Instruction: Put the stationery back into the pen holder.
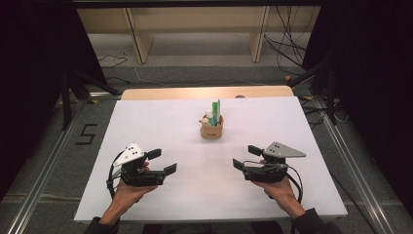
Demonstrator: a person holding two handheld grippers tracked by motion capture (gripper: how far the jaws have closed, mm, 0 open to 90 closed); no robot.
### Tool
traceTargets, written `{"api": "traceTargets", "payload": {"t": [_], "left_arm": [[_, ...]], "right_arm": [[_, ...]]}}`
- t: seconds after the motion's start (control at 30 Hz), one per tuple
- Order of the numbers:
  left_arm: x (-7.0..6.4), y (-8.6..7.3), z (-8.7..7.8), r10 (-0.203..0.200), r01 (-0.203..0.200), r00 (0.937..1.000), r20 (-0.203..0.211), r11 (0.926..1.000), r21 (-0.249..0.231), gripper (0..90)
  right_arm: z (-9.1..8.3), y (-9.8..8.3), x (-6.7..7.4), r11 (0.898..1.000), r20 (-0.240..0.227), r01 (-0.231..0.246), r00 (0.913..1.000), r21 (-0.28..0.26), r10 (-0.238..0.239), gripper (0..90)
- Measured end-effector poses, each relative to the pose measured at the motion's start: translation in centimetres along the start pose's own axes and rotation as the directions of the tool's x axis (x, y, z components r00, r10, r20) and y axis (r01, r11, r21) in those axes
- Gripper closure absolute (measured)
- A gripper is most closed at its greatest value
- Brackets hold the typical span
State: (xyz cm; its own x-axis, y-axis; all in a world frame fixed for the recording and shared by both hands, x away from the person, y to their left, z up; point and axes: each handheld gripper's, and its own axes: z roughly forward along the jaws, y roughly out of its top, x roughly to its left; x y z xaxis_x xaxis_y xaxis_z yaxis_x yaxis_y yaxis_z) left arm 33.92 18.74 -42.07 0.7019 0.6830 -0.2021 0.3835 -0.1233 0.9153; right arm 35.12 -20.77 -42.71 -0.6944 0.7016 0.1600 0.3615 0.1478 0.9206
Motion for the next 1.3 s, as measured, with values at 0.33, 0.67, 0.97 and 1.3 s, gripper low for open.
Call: {"api": "traceTargets", "payload": {"t": [0.33, 0.67, 0.97, 1.3], "left_arm": [[-0.2, -0.2, 0.0, 0.015, -0.016, 0.9998, 0.011, 0.9998, 0.008, 15.9], [-0.3, -0.3, 0.0, 0.021, -0.021, 0.9997, 0.014, 0.9997, 0.015, 15.8], [-0.2, -0.3, 0.0, 0.025, -0.025, 0.9996, 0.013, 0.9995, 0.017, 15.8], [-0.2, -0.3, 0.0, 0.025, -0.025, 0.9996, 0.011, 0.9995, 0.017, 15.7]], "right_arm": [[-1.5, -1.2, -0.1, 1.0, 0.026, -0.002, 0.9997, -0.003, 0.002, 21.8], [-2.2, -2.0, -0.3, 1.0, 0.037, -0.015, 0.9992, 0.005, 0.015, 21.4], [-2.3, -1.9, -0.4, 1.0, 0.045, -0.014, 0.9989, 0.001, 0.014, 21.3], [-2.3, -1.9, -0.4, 1.0, 0.046, -0.012, 0.9988, 0.002, 0.012, 21.0]]}}
